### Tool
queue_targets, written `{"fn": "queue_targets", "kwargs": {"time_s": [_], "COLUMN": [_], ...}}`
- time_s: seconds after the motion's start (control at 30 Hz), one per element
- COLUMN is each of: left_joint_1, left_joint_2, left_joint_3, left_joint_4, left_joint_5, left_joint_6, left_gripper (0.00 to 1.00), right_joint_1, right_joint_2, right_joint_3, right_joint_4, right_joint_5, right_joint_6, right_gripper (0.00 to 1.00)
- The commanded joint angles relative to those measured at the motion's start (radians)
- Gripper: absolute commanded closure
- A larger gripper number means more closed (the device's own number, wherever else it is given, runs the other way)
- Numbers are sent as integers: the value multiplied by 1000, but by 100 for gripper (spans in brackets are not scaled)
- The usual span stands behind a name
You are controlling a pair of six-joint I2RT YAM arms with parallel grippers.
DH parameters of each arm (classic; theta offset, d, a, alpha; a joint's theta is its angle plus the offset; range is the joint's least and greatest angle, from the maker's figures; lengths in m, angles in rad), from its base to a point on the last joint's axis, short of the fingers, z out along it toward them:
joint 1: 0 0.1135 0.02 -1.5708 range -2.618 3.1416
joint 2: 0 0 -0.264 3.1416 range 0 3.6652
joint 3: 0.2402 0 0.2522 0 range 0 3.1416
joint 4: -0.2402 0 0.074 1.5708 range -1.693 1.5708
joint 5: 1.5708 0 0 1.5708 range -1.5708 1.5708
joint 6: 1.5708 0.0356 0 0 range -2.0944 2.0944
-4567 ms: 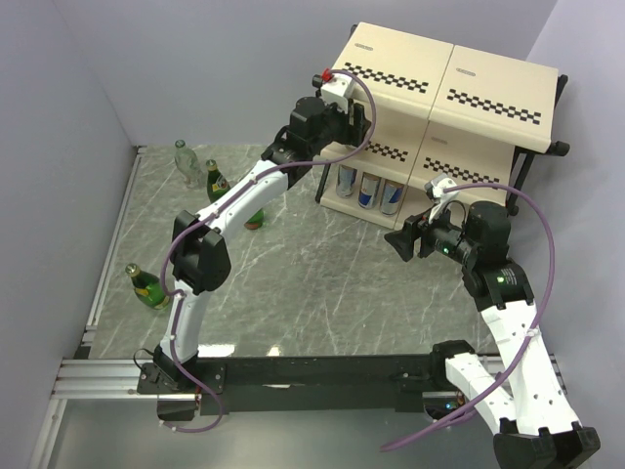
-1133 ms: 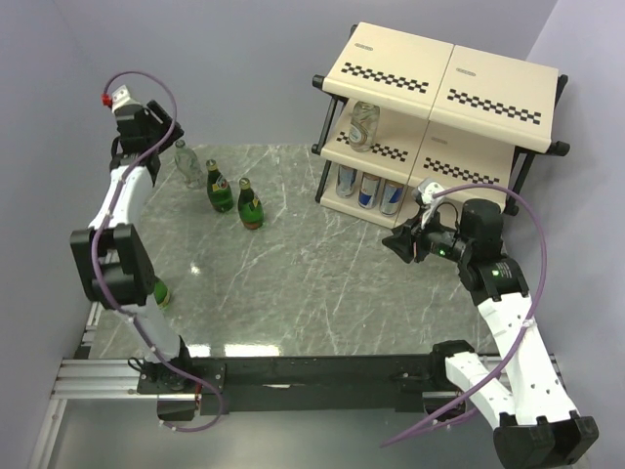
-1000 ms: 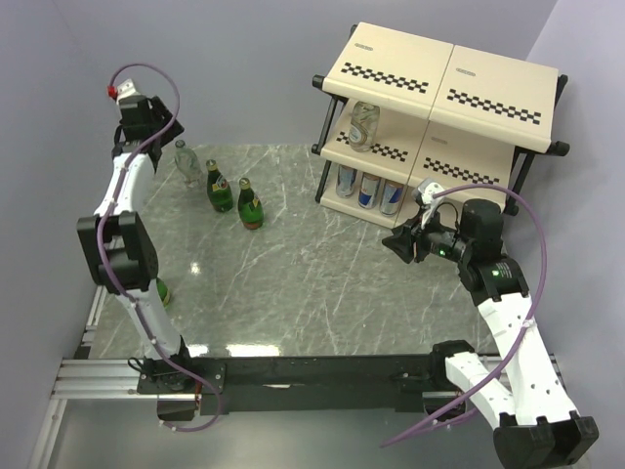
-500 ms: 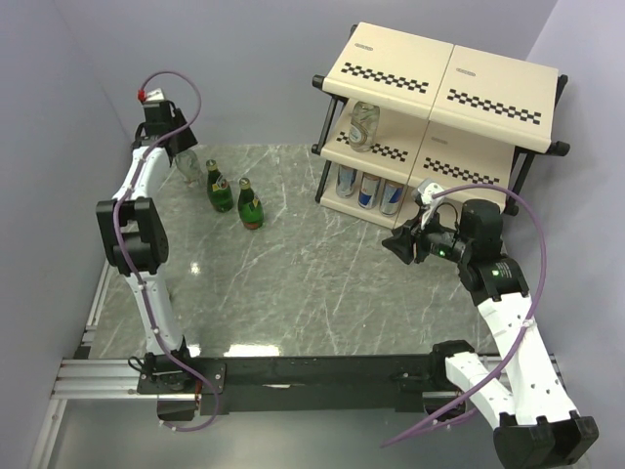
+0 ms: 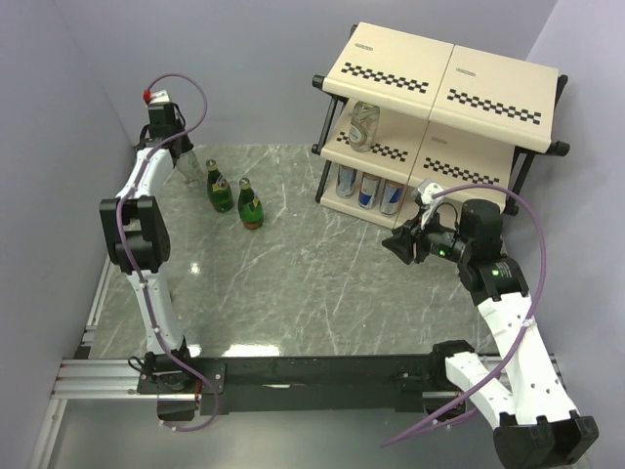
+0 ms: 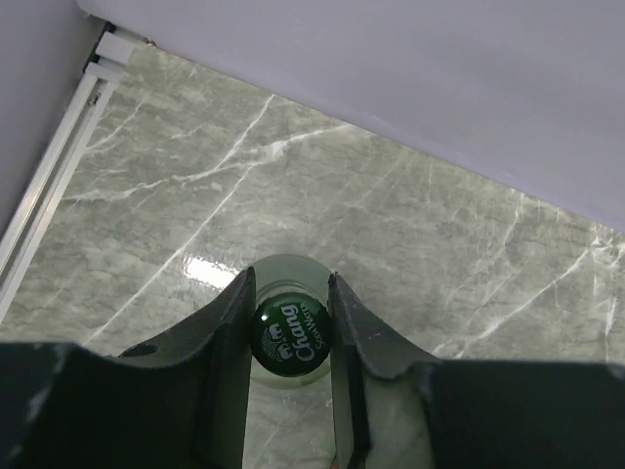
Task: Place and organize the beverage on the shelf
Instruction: Pick up the drink from the center of the board.
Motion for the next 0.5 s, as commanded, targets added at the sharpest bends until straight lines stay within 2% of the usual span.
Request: {"fn": "queue_targets", "kwargs": {"time_s": [0.0,0.23,0.47], "left_joint_1": [-17,-40,-45], "left_joint_2": [-63,-245,-397], "left_joint_3": [-37,-127,-267], "left_joint_4": [72,129,140], "left_joint_5": [-27,-129,-124], "left_joint_6": [40,118,115], "left_gripper": [93,100,100], "right_joint_1": [-3,-1,-1], "right_joint_2": [-3,-10,-23], "right_joint_3": [10,12,10], "right_joint_4": [12,12,13], "right_joint_5": [5,-1,1], "right_joint_6": [-1,-1,1], "right_gripper": [52,52,52]}}
